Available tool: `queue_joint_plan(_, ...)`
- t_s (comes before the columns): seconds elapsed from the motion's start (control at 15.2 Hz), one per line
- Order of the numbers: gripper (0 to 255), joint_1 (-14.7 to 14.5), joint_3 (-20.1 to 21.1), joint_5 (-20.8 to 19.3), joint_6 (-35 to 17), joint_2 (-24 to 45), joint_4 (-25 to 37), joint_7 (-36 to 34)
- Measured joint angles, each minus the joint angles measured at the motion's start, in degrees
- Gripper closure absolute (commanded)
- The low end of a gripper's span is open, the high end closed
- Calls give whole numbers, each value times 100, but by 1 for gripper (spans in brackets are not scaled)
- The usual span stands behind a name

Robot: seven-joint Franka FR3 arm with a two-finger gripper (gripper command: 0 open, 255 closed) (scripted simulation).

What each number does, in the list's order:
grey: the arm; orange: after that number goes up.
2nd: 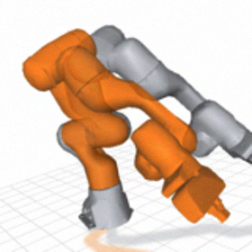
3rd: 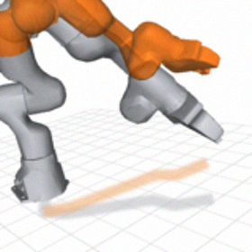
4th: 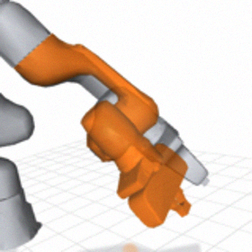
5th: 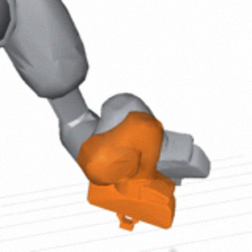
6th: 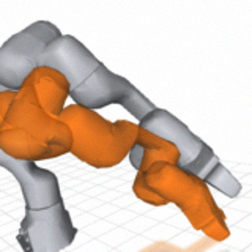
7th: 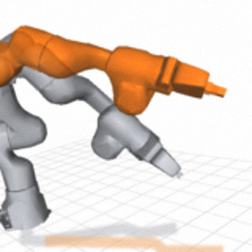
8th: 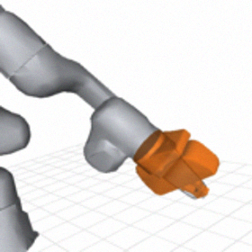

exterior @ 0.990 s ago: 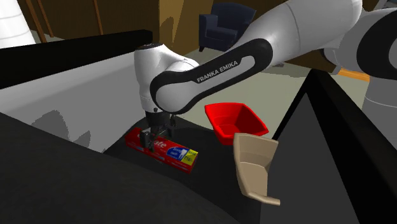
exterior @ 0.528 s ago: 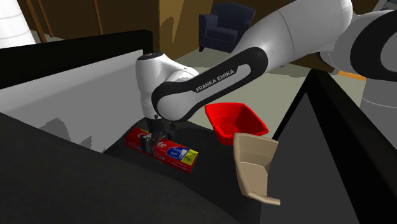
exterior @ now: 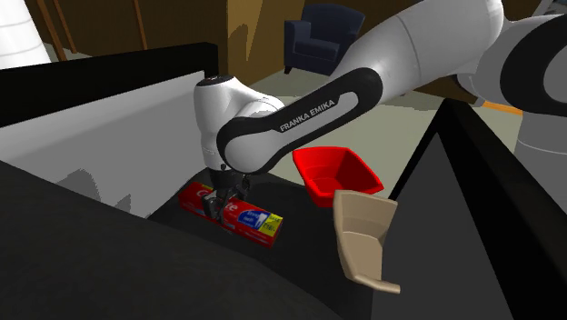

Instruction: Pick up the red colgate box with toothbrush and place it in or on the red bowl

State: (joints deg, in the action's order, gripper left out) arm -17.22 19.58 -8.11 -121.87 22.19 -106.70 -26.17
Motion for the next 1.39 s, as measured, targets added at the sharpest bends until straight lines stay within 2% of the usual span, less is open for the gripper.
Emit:
queue_joint_plan(0.53,255,4,4,10,29,-20,8,8)
queue_joint_plan(1.39,255,58,84,206,827,-469,383,125)
